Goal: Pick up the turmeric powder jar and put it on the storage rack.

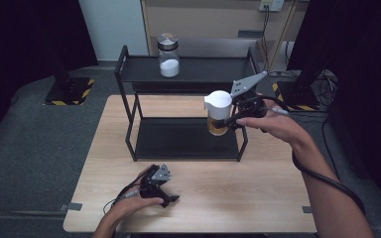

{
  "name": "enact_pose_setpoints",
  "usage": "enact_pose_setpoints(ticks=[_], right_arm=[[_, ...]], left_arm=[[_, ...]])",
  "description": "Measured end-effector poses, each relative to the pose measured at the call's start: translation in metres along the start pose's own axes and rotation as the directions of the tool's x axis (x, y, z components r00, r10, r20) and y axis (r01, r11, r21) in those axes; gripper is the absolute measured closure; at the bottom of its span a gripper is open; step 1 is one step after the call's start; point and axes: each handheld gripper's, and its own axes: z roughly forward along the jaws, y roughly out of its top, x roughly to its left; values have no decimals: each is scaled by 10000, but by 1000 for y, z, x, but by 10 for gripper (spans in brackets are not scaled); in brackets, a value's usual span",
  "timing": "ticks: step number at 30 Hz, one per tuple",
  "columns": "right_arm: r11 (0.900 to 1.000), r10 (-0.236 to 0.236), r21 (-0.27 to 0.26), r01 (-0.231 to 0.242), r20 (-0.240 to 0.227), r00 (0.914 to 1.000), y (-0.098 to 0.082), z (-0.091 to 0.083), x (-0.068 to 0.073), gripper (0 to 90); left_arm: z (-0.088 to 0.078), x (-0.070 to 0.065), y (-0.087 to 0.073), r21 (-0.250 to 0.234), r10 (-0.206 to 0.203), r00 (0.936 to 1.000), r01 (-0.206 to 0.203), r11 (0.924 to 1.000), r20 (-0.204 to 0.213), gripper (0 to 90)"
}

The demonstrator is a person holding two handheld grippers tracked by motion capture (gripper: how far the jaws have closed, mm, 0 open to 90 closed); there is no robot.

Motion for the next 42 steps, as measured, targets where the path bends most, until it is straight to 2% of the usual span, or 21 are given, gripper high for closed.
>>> enact_pose_setpoints(ticks=[15, 21, 27, 42], right_arm=[[9998, -146, -155, 146, -13, 9999, 42, -16, -14, 314], [9988, -173, -467, 171, -36, 9998, 57, -22, -21, 313], [9979, -238, -603, 249, 185, 9995, 74, -30, -27, 313], [9962, -46, -858, 116, 823, 9966, 98, -42, -43, 313]], left_arm=[[0, 1, 0, 13, 29, 10000, -29, 10000, 35, 0], [0, 1, 0, 15, 40, 10000, -40, 10000, 30, 0], [0, 1, 0, 19, 42, 10000, -42, 10000, 28, 0], [0, 1, 1, 59, 93, 9999, -93, 9999, 43, 0]])
